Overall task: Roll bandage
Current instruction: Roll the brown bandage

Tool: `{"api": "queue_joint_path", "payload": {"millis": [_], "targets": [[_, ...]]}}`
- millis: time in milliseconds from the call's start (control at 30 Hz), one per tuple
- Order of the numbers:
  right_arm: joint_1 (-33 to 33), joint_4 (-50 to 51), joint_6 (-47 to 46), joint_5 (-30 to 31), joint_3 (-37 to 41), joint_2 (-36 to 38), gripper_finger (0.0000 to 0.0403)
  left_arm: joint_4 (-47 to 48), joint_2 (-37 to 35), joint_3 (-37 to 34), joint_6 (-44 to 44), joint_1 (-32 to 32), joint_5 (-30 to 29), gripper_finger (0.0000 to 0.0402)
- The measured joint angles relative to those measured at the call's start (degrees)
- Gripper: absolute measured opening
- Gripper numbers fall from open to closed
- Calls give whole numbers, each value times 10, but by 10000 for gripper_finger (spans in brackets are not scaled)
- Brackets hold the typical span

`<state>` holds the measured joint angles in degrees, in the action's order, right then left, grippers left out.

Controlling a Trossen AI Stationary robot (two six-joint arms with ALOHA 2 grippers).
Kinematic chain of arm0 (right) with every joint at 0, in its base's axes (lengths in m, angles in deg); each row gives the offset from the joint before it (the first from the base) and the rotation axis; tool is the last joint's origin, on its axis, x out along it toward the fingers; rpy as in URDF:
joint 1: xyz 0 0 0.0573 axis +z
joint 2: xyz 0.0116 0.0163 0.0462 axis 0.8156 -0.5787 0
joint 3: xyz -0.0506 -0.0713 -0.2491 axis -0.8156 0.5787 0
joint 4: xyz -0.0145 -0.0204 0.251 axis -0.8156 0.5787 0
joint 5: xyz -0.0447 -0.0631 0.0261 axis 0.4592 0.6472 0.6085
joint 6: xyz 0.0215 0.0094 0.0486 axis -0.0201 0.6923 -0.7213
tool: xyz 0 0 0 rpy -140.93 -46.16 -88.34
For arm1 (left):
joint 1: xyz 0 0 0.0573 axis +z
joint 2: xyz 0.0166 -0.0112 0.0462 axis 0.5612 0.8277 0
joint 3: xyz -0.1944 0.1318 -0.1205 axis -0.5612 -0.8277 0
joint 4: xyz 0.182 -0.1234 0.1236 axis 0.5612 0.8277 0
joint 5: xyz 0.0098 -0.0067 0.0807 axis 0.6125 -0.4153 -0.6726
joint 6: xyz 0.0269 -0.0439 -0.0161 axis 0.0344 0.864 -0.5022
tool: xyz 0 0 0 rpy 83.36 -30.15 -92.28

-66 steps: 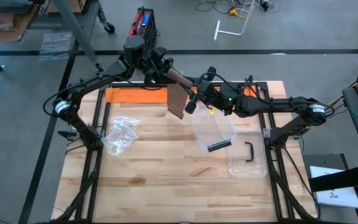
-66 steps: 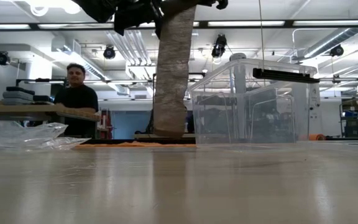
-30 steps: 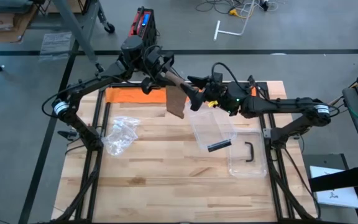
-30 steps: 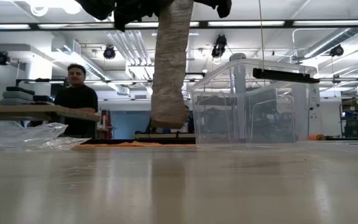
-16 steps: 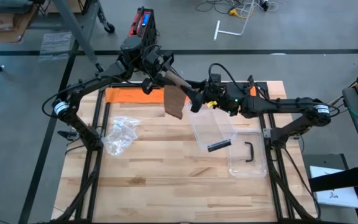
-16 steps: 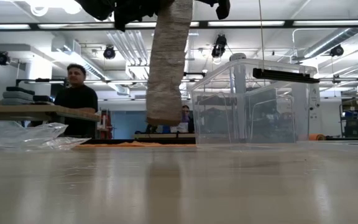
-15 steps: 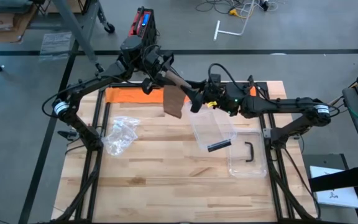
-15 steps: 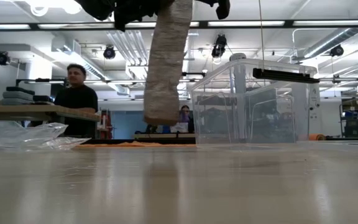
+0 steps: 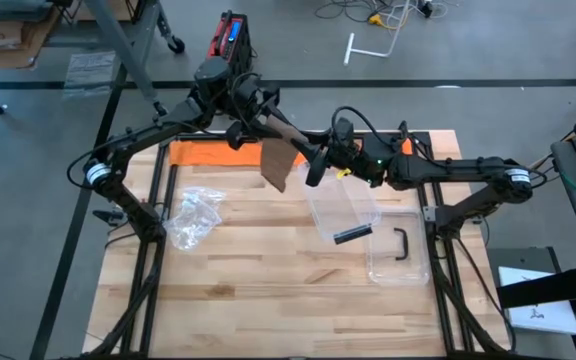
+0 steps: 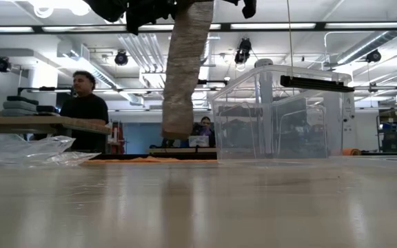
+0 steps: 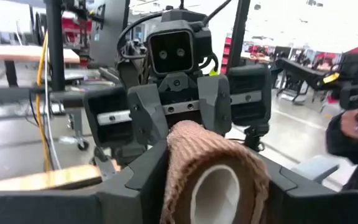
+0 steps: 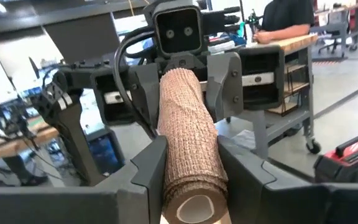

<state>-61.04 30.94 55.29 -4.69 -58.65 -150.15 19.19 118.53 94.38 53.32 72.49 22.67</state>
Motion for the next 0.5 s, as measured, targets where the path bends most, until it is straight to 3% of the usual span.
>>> {"api": "queue_joint_path", "payload": {"millis": [233,500], "targets": [[0,0,54,9,0,1,117,6,1,0,52,-2,-1,197],[0,-5,116,11,0,1,116,10,1,1,189,-3,-6,221]]}}
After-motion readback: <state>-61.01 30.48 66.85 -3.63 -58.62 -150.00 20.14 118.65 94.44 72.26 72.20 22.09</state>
